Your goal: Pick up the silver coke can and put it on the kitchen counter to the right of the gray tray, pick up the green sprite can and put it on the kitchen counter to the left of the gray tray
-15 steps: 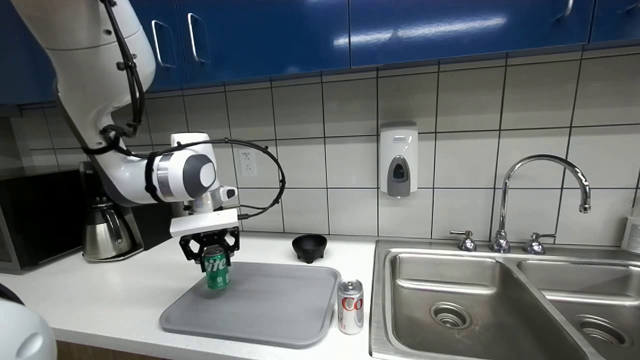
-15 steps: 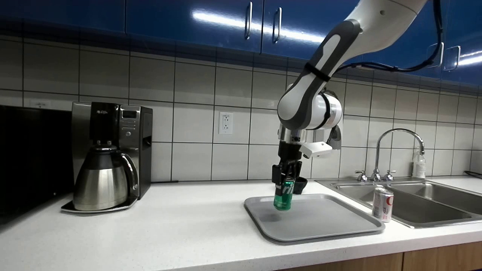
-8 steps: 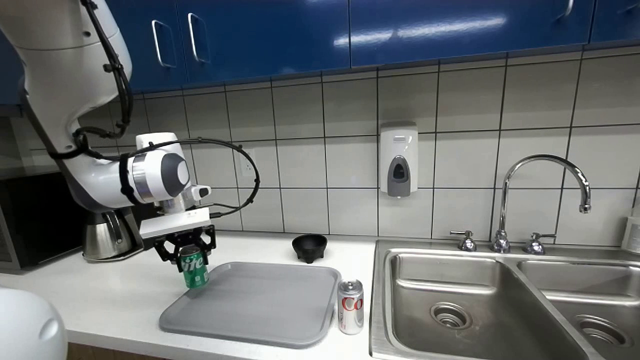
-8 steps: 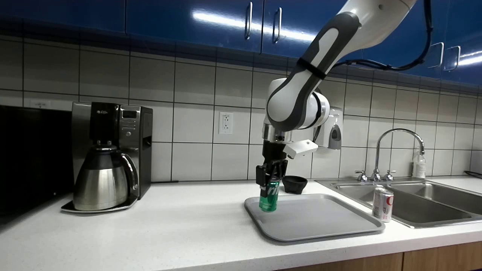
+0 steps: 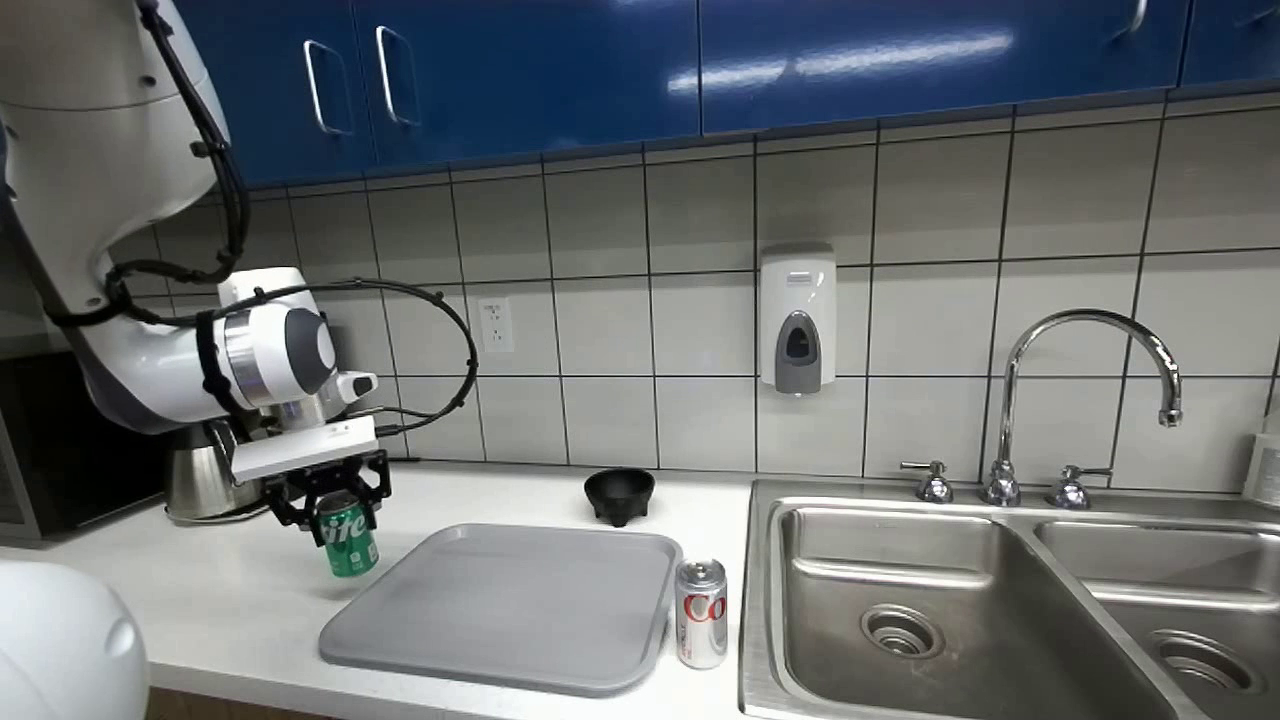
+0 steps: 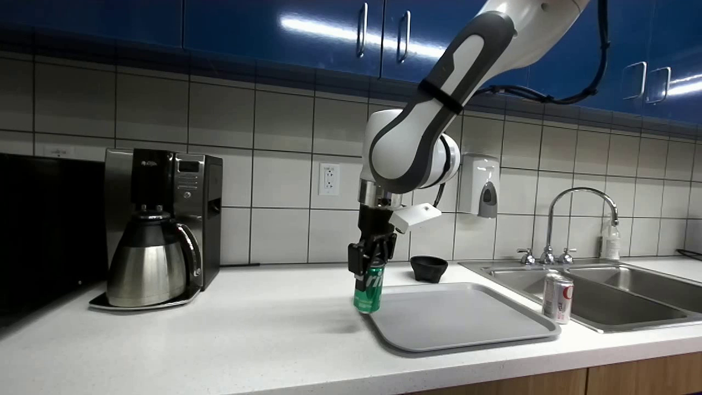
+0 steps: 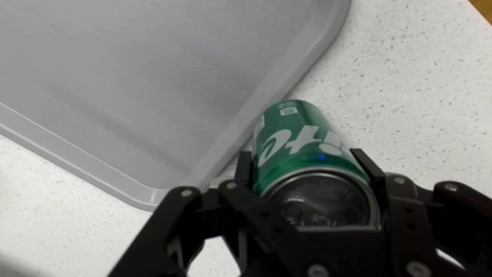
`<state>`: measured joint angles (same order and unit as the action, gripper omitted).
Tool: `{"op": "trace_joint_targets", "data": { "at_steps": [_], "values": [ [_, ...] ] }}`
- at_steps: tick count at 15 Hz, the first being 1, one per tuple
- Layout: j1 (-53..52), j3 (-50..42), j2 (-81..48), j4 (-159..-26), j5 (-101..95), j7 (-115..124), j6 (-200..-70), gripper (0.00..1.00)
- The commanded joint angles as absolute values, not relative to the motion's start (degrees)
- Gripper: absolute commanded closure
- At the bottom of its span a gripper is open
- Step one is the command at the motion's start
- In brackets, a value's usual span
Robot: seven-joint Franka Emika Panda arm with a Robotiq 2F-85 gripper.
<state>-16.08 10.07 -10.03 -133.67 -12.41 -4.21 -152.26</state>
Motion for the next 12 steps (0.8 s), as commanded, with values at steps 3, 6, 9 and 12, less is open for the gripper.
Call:
{"op": "trace_joint_targets", "data": {
  "at_steps": [3, 6, 9, 12],
  "values": [
    [-18.17, 10.69, -13.63, -129.18, -16.13, -0.89, -150.8, 0.61],
    [-19.4, 10.56, -15.75, -127.5, -16.98, -0.48, -150.4, 0.61],
    [-20.29, 10.39, -17.5, -126.21, -17.43, -0.36, -150.13, 0.61],
    [-20.84, 10.26, -18.72, -125.22, -17.25, -0.4, -150.07, 0.61]
  ]
}}
